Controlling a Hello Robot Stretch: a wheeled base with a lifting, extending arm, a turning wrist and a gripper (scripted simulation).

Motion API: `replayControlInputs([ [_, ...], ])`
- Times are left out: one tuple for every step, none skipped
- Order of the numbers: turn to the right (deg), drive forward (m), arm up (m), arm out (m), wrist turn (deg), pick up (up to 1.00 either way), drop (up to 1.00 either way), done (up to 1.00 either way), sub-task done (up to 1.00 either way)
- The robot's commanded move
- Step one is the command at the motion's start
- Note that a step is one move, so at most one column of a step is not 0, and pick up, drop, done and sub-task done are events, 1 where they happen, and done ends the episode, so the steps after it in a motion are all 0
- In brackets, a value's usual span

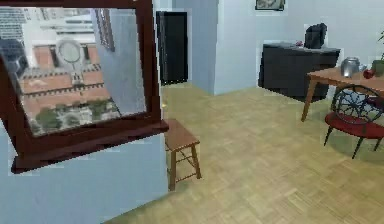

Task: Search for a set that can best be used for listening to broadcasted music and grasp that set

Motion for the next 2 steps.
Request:
replayControlInputs([
  [45.0,0.00,0.00,0.00,0.0,0.00,0.00,0.00,0.00],
  [30.0,0.00,0.00,0.00,0.0,0.00,0.00,0.00,0.00],
])
